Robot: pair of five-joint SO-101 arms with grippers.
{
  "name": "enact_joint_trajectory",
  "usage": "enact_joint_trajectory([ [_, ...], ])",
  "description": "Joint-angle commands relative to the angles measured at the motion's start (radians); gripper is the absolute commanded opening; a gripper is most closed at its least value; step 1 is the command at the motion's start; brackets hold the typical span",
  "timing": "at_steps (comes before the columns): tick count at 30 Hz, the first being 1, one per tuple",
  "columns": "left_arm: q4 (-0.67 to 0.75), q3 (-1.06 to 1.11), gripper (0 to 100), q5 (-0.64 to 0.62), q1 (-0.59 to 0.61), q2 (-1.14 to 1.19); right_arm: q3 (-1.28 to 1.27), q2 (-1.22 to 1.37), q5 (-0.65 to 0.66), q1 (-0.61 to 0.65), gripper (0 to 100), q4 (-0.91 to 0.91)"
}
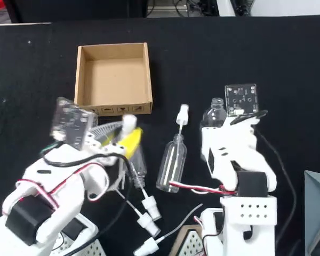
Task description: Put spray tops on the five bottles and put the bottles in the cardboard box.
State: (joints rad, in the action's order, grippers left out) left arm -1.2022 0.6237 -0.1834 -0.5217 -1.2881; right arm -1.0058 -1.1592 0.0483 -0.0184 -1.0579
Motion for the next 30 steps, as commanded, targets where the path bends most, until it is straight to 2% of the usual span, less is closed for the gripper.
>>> enact_joint_trajectory([
  [1, 0.081, 0.018, 3, -0.075, 0.093, -0.055, -0.018, -0.048, 0.003, 0.038, 6.0, 0.069],
  [11, 0.221, 0.099, 3, -0.273, 0.292, -0.071, -0.074, -0.162, 0.003, 0.040, 6.0, 0.100],
  [19, 0.308, 0.147, 3, -0.437, 0.386, -0.071, -0.180, -0.245, 0.011, 0.061, 6.0, 0.209],
  [24, 0.393, 0.202, 3, -0.568, 0.455, -0.071, -0.214, -0.289, 0.014, 0.133, 6.0, 0.216],
  [30, 0.476, 0.268, 3, -0.677, 0.504, -0.071, -0.245, -0.337, 0.014, 0.143, 6.0, 0.216],
])
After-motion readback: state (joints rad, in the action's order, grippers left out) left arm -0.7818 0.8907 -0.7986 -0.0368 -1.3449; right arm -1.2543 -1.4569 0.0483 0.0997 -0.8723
